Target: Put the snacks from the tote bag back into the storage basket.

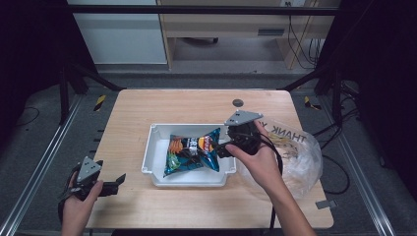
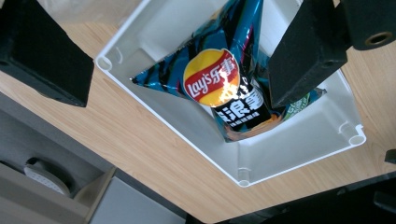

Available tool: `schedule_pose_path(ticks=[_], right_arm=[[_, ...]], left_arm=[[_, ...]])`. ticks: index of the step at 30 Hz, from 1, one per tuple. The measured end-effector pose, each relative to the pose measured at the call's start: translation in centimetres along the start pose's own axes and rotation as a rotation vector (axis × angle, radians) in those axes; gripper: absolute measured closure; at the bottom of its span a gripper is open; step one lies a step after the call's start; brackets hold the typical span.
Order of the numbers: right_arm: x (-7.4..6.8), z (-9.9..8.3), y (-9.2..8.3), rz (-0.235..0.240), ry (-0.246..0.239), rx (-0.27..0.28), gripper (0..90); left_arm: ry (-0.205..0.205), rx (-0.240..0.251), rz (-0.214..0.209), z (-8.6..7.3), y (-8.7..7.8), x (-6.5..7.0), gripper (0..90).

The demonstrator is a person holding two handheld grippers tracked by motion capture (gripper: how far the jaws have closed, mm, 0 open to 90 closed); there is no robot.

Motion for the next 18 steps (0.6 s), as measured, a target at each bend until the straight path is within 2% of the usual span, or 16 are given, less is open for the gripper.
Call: schedule_pose_path(ticks=[3, 10, 18], right_arm=[[0.4, -0.5, -0.8, -0.020, 0.005, -0.002, 7.3], [1.7, -1.9, -2.4, -0.068, 0.028, -0.003, 7.1], [3.2, -4.2, -3.9, -0.127, 0.075, -0.006, 7.0]], left_arm=[[0.009, -0.003, -0.002, 0.0, 0.0, 0.1, 3.8], [-0.002, 0.000, 0.007, 0.0, -0.1, -0.1, 3.8], [-0.001, 0.000, 0.013, -0.1, -0.2, -0.2, 3.8]])
Point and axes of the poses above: each handheld gripper's, and its own axes: y roughly forward along the jaws, z roughly out of its top, x roughly to its right, the point moved 6 cm from there along y, roughly forward along the jaws, and after that the axes turned 6 degrees about -x, right-handed, at the moved point
